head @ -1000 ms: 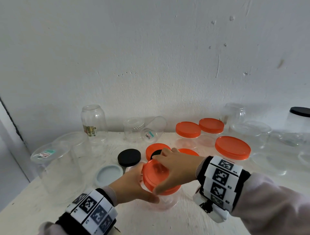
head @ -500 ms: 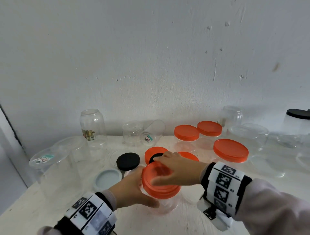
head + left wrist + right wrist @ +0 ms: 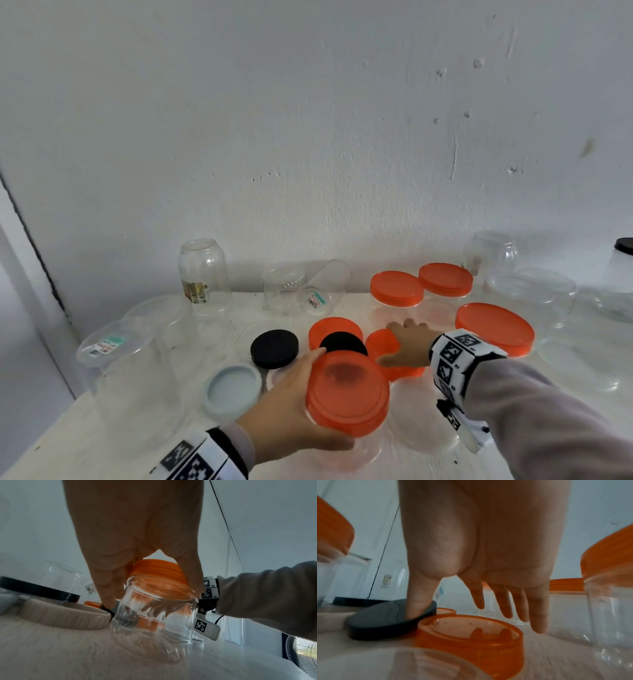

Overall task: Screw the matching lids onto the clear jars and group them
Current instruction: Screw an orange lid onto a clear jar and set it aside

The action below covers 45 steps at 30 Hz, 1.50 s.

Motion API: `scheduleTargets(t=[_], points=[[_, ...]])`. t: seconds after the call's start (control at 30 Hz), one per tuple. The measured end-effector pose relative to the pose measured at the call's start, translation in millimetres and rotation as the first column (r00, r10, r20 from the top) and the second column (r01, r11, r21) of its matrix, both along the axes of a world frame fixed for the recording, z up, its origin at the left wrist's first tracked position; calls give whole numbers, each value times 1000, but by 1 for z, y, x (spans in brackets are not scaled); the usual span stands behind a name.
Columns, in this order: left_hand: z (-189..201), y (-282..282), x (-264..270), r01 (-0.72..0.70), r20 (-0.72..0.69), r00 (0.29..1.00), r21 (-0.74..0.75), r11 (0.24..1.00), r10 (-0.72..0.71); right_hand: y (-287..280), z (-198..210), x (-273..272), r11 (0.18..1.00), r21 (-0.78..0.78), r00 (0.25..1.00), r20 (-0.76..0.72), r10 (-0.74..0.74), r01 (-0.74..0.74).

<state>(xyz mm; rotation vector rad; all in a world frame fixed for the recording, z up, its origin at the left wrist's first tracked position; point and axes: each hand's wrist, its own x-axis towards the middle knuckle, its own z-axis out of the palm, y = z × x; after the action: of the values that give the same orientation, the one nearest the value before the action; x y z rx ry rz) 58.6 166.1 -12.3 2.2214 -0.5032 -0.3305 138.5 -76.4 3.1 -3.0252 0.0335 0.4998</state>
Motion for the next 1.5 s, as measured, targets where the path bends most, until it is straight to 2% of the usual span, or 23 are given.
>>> scheduleTargets(t=[0.17, 0.3, 0.47, 0.7, 0.8, 1.1, 1.33, 1.5], points=[[-1, 1, 2, -24, 35, 999, 3, 1000, 24, 2, -8, 6, 1000, -22, 998, -57, -16, 15], [5, 0, 6, -45, 36, 998, -65, 997, 48, 3, -3, 6, 1000, -29, 998, -69, -10, 8], [27, -8, 19, -64, 76, 994, -153, 986, 76, -8, 15, -6, 998, 37, 998, -42, -45, 46], [60, -45, 54, -126, 197, 967, -171, 977, 159, -30, 36, -49, 999, -12, 999, -6, -46, 46], [61, -66, 70, -108, 223, 965, -134, 985, 136, -35, 32, -70, 1000, -6, 999, -50, -18, 18], [36, -140, 83, -71, 215, 976, 155, 985, 36, -66, 22, -121, 1000, -2, 992, -126, 10, -10], [24, -162, 79, -92, 132, 989, 211, 973, 65, -79, 26, -138, 999, 37, 992, -121, 16, -11], [22, -155, 77, -20, 79, 997, 219, 976, 3, -74, 29, -141, 996, 63, 991, -110, 70, -63]])
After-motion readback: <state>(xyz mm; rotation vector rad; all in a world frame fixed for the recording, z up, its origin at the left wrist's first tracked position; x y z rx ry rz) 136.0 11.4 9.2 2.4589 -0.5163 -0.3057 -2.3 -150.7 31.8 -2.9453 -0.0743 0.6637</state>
